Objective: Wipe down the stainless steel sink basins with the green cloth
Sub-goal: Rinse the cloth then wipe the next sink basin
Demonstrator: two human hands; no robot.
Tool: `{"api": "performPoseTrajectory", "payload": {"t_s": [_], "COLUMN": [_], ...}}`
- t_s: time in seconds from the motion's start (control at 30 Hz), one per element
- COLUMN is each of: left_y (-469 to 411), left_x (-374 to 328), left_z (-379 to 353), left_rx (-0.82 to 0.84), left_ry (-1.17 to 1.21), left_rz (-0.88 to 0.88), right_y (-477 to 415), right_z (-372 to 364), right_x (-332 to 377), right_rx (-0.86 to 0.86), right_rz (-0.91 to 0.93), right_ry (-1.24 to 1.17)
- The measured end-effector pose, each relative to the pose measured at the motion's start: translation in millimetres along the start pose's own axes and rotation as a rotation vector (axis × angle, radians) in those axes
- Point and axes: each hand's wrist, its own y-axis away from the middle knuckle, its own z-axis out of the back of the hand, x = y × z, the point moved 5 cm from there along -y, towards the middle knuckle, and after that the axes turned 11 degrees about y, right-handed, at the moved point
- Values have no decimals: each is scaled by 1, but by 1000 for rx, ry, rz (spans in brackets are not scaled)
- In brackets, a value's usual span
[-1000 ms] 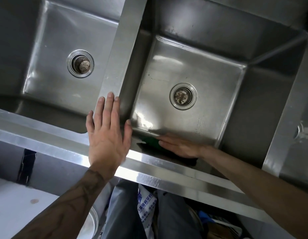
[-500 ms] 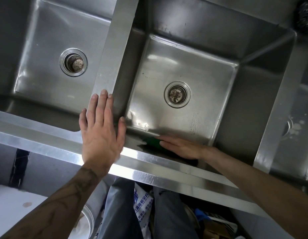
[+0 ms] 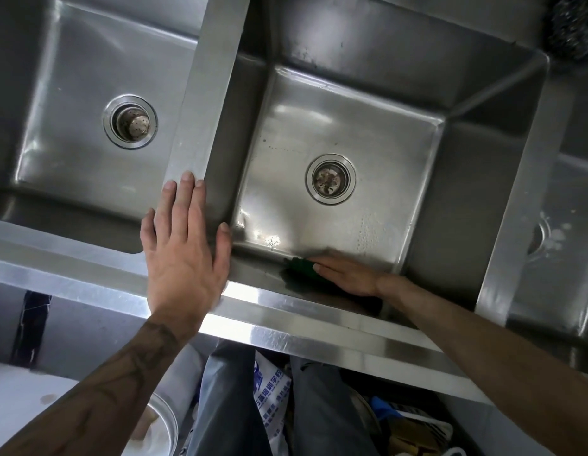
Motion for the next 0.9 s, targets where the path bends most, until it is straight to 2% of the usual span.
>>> {"api": "performPoseTrajectory", "payload": {"t_s": [0.27,0.37,0.5,0.73,0.9], "left_y": [-1,0,-1,0,1], "left_x": [1,-1,-1,0,0], "left_z": [-1,0,0,1,1], "left_rx": [5,5,3,-12,-18], "left_ry": [-5,9,16,23,40], "left_rz": [-2,-7,-2,-13,-31], "right_y": [59,34,9,69,28], "right_z": [11,7,5,7,5], "right_x": [18,-2,-28,-18,-33], "right_rx": [-2,43,8,11,-12], "right_rz": [86,30,-75,4,-97], "right_ry": [-46,-4,81,-80,42]}}
